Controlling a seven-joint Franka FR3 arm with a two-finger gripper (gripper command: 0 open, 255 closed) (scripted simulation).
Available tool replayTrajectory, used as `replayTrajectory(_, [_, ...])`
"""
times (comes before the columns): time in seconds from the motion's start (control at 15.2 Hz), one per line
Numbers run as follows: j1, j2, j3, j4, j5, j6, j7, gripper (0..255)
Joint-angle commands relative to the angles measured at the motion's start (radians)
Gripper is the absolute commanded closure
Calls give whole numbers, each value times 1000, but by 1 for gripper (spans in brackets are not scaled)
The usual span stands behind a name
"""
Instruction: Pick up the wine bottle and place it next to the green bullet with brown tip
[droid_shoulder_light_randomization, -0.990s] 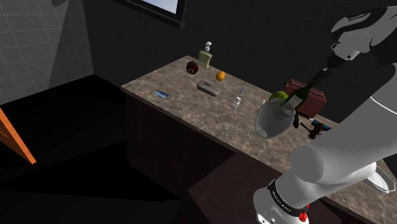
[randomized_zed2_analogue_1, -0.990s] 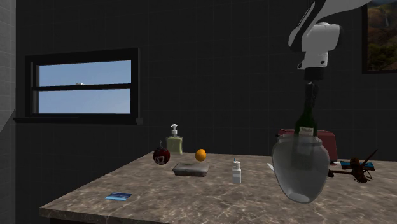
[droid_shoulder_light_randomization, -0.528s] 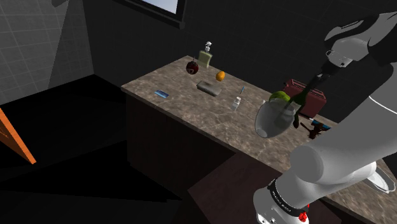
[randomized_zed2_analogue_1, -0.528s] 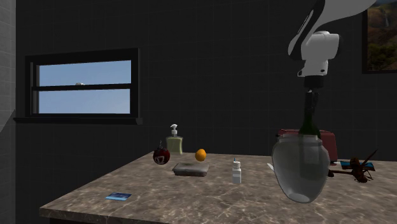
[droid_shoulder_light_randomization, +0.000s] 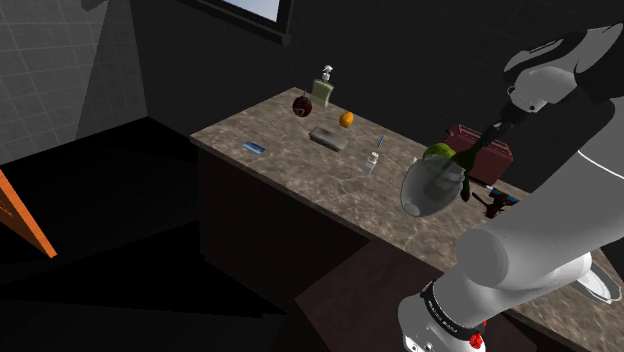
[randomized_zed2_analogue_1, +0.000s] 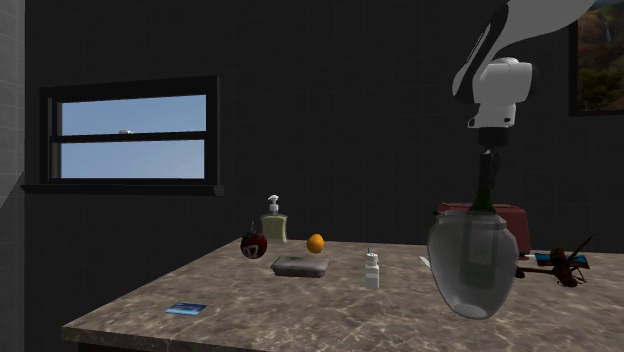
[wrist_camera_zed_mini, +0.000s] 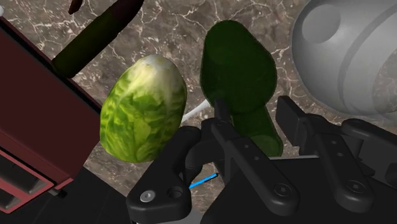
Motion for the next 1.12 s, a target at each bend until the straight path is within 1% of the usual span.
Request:
replayTrajectory(0.0, [0, 0, 0, 0, 0, 1, 0, 255])
replayTrajectory(0.13, [0, 0, 0, 0, 0, 1, 0, 255])
replayTrajectory(0.2, [0, 0, 0, 0, 0, 1, 0, 0])
replayTrajectory(0.53, [0, 0, 0, 0, 0, 1, 0, 0])
replayTrajectory(0.79, [3, -45, -2, 85, -38, -116, 26, 0])
replayTrajectory(1.06, [3, -45, -2, 85, -38, -116, 26, 0])
